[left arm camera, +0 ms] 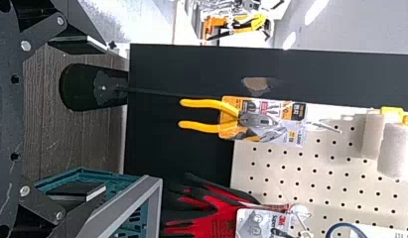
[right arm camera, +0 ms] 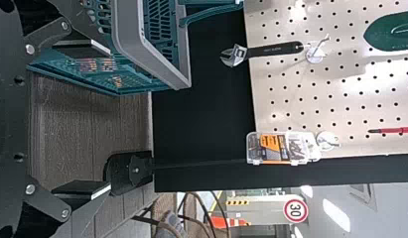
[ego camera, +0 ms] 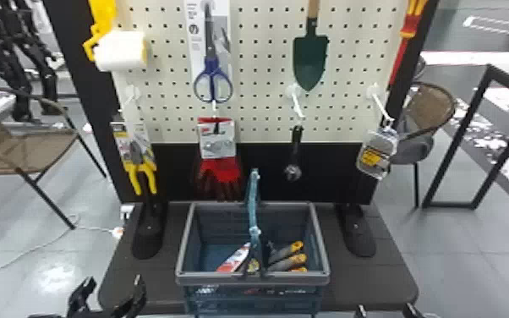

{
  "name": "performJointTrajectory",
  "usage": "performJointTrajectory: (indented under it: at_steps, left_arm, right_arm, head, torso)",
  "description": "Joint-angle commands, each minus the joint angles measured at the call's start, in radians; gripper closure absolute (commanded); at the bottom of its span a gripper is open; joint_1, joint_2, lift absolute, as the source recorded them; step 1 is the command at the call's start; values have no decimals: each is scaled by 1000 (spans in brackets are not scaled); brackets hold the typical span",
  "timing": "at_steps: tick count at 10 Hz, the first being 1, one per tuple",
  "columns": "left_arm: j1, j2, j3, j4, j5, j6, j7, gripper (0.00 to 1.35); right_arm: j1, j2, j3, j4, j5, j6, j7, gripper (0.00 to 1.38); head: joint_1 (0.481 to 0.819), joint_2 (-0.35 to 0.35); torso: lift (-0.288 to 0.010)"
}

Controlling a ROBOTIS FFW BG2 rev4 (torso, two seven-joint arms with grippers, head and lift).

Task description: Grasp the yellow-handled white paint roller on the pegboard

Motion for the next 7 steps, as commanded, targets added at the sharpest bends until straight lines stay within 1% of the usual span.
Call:
performJointTrajectory:
  at_steps: [1,6,7]
  left_arm:
    - [0,-3,4,0,0,0,0,305]
    - [0,-3,0,-6,9,24,-5,305]
    - [0,-3,7,-52,6,80,-8,305]
  right_arm:
    - [1,-1,-1,0,0,0,0,329]
    - [2,-1,-3,3,-3,0,0,329]
    - [4,-1,-6,1,-5,2,0,329]
  head:
    - [549,0]
    - [549,0]
    - [549,0]
  torso:
    - [-100]
    - [-100]
    - [-100]
